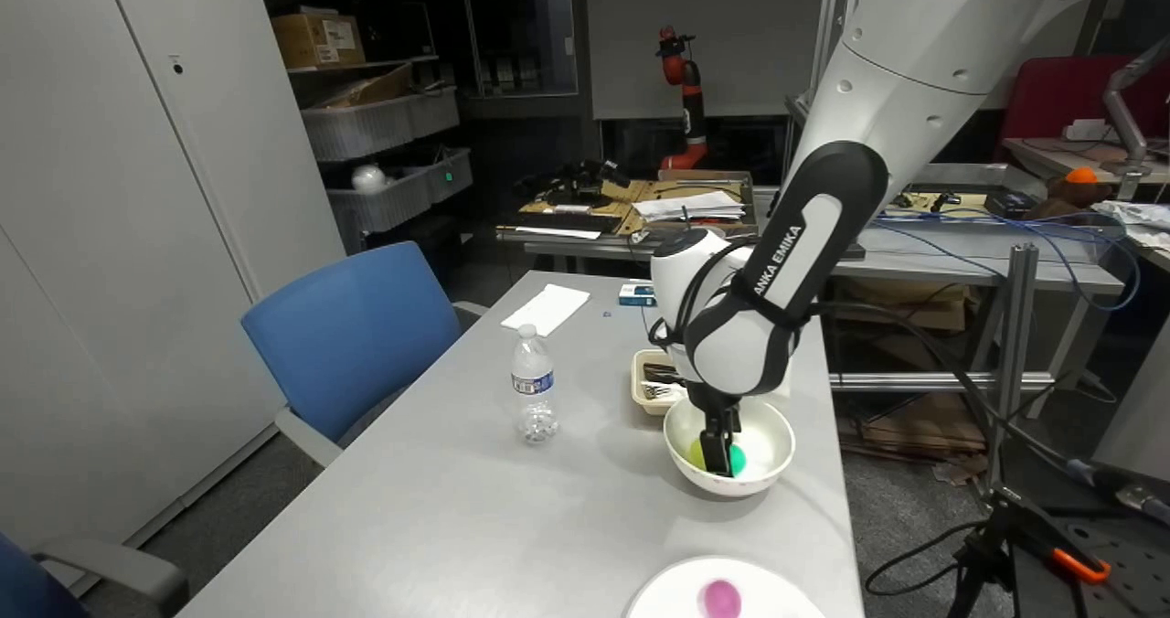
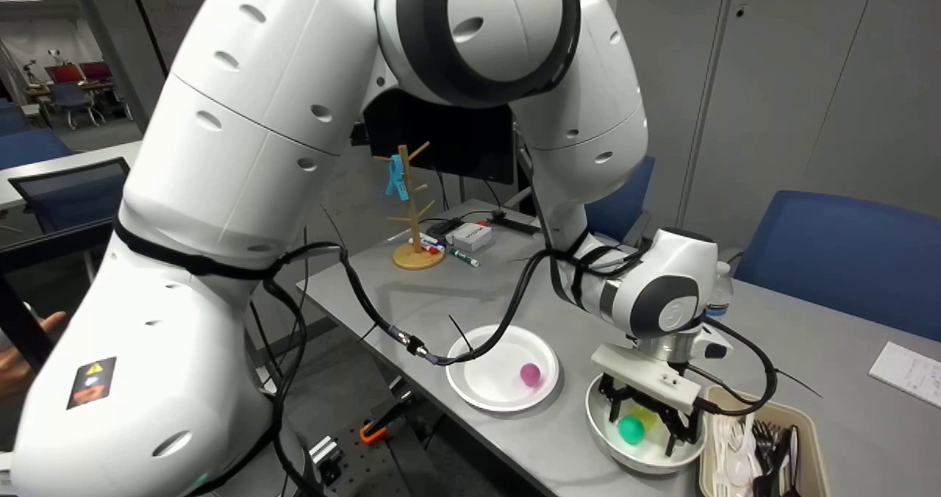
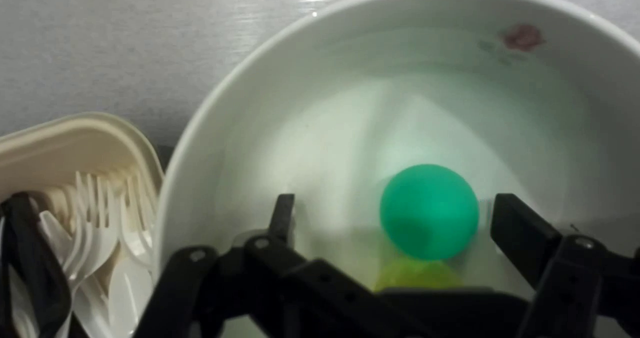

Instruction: Put the green ball on the plate

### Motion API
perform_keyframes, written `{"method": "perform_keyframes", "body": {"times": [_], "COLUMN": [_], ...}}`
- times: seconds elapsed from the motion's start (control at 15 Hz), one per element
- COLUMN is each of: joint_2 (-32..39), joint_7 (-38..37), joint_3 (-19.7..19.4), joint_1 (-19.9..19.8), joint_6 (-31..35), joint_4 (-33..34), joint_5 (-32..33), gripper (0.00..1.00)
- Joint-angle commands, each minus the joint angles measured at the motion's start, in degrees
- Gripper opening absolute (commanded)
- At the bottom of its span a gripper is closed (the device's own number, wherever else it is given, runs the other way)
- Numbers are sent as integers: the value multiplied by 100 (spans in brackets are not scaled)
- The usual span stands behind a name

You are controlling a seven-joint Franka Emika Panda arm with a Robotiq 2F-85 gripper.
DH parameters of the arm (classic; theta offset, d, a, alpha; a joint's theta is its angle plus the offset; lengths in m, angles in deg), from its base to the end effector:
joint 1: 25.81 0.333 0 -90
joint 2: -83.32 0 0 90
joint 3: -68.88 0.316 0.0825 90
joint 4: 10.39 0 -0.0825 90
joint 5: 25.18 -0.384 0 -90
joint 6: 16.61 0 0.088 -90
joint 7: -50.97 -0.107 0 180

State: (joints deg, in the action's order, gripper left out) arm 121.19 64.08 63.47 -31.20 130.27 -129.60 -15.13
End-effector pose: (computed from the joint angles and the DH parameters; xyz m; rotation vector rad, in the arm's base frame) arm 0.5429 -0.1040 0.0907 3.0073 0.3179 -0.3096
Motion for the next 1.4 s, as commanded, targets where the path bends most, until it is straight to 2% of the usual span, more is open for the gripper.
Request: {"method": "perform_keyframes", "body": {"times": [0.0,0.47,0.53,0.6,0.67,0.73,1.13,1.33], "joint_2": [155,240,243,245,246,249,221,96], "joint_7": [99,36,34,33,28,28,20,-26], "joint_3": [8,-30,-35,-40,-48,-55,-69,-80], "joint_1": [-89,-87,-93,-99,-99,-94,-95,-63], "joint_6": [99,97,95,98,102,102,111,28], "joint_4": [145,226,231,234,237,233,240,153], "joint_5": [127,135,132,128,129,137,138,134], "gripper": [99,97,93,87,69,67,21,19]}}
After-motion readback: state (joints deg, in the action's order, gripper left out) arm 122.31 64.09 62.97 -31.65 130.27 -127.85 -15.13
